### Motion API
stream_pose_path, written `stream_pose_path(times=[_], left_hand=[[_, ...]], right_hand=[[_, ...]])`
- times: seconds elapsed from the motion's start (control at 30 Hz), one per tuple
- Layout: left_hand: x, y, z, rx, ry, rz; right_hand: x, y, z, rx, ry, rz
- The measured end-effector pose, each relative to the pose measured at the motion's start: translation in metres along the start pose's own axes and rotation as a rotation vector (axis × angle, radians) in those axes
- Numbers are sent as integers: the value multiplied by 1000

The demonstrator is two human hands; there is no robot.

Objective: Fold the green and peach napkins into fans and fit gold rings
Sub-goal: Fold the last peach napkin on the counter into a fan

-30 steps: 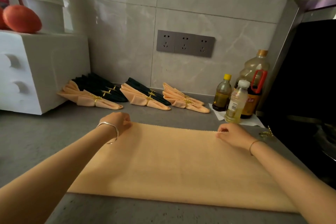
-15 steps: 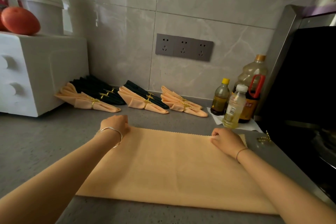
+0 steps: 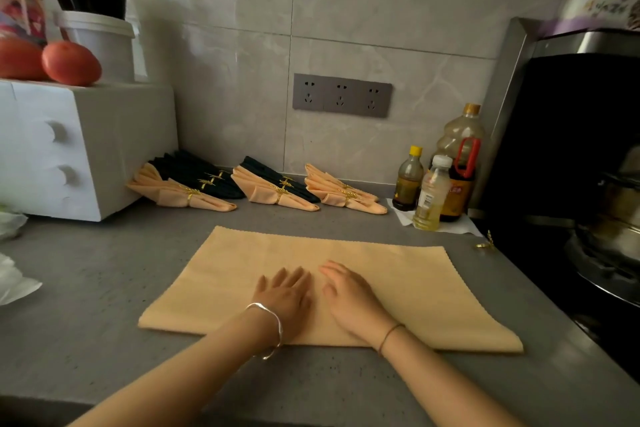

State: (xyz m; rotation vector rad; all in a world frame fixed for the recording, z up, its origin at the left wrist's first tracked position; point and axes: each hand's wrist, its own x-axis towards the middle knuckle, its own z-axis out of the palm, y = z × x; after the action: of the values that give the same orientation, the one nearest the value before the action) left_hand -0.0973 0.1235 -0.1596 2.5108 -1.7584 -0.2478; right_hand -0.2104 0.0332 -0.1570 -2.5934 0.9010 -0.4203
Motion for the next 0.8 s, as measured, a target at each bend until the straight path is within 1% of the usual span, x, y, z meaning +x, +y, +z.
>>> stream_pose_path(times=[0.07, 0.17, 0.27, 0.37, 0.57, 0.8], left_hand=[[-2, 1, 5, -4, 21, -6], [-3, 2, 6, 5, 37, -14], [-5, 3, 7, 18, 49, -25], [-7, -1, 8, 25, 67, -54], [-9, -24, 5, -4, 60, -115], [-12, -63, -2, 15, 56, -237]], right_hand=[[-5, -9, 11, -71, -47, 21], [-6, -12, 19, -140, -46, 53], [-13, -13, 20, -192, -52, 75], [-19, -4, 14, -244, -105, 98], [-35, 42, -16, -298, -136, 162], [-58, 103, -52, -325, -93, 289]])
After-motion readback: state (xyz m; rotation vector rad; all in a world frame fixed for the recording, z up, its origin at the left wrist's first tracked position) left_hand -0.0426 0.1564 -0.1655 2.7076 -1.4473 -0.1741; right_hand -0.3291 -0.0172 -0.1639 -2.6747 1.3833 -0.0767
